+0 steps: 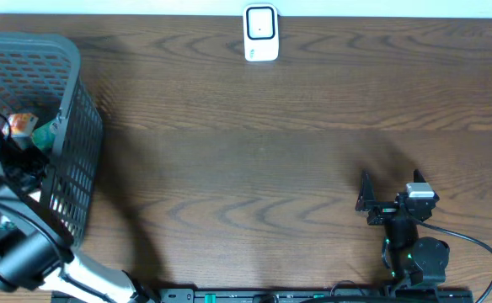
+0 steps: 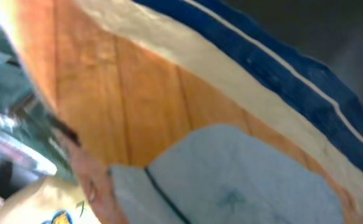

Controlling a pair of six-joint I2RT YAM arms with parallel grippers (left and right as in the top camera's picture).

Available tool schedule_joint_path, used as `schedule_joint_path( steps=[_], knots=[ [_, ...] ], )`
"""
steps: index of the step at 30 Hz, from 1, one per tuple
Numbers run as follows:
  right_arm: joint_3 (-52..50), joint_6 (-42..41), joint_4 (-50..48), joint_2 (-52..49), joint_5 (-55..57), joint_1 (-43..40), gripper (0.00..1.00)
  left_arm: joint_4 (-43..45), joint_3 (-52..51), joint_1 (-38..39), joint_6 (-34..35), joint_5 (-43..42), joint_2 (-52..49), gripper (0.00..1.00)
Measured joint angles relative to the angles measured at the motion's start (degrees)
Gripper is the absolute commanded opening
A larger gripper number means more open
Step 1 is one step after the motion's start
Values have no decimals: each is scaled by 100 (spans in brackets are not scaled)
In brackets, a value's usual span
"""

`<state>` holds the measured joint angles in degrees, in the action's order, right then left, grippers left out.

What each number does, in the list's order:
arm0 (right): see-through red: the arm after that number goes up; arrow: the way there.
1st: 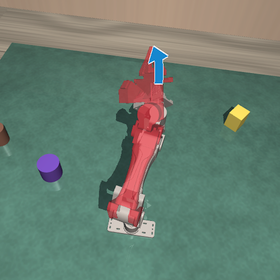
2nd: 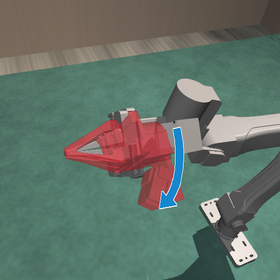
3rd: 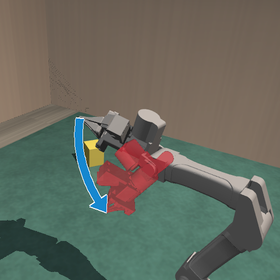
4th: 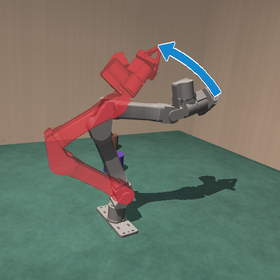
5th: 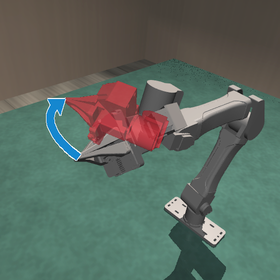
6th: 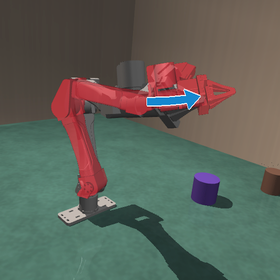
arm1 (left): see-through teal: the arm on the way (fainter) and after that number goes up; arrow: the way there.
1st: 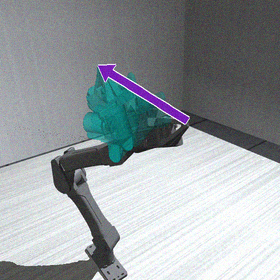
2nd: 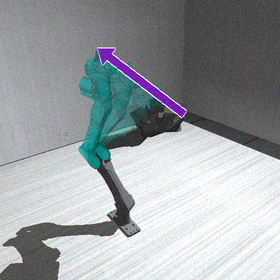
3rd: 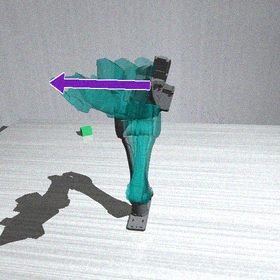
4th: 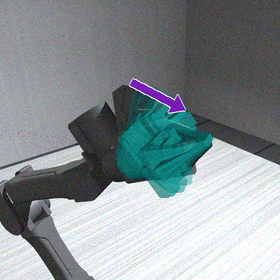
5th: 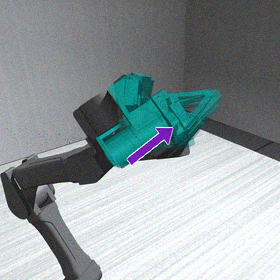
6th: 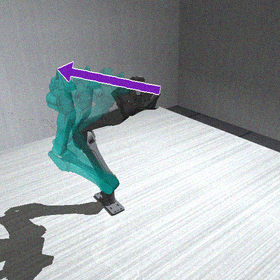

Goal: Scan the item barcode
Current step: 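Reach the left gripper into the basket and grasp the snack bag, then lift the snack bag and carry it to the scanner with left gripper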

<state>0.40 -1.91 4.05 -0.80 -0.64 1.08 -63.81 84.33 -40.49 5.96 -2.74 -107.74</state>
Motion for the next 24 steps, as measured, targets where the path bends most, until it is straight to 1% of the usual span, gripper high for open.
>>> schedule_joint_path(
  steps=[4, 5, 7, 13, 17, 24],
  knots=[
    [0, 0, -2, 0, 0, 0, 99, 186, 313, 2, 564, -98, 824, 7],
    [0, 0, -2, 0, 0, 0, 99, 413, 435, 4, 726, -127, 1314, 7],
    [0, 0, 0, 0, 0, 0, 99, 778, 518, 4, 852, -168, 1941, 7],
    [0, 0, 0, 0, 0, 0, 99, 1641, 557, 4, 1154, -518, 3276, 7],
    [0, 0, 0, 0, 0, 0, 99, 2282, 560, 4, 1733, -1019, 3775, 8],
    [0, 0, 0, 0, 0, 0, 99, 3512, 560, 92, 2938, -2238, 4247, 7]
  ],
)
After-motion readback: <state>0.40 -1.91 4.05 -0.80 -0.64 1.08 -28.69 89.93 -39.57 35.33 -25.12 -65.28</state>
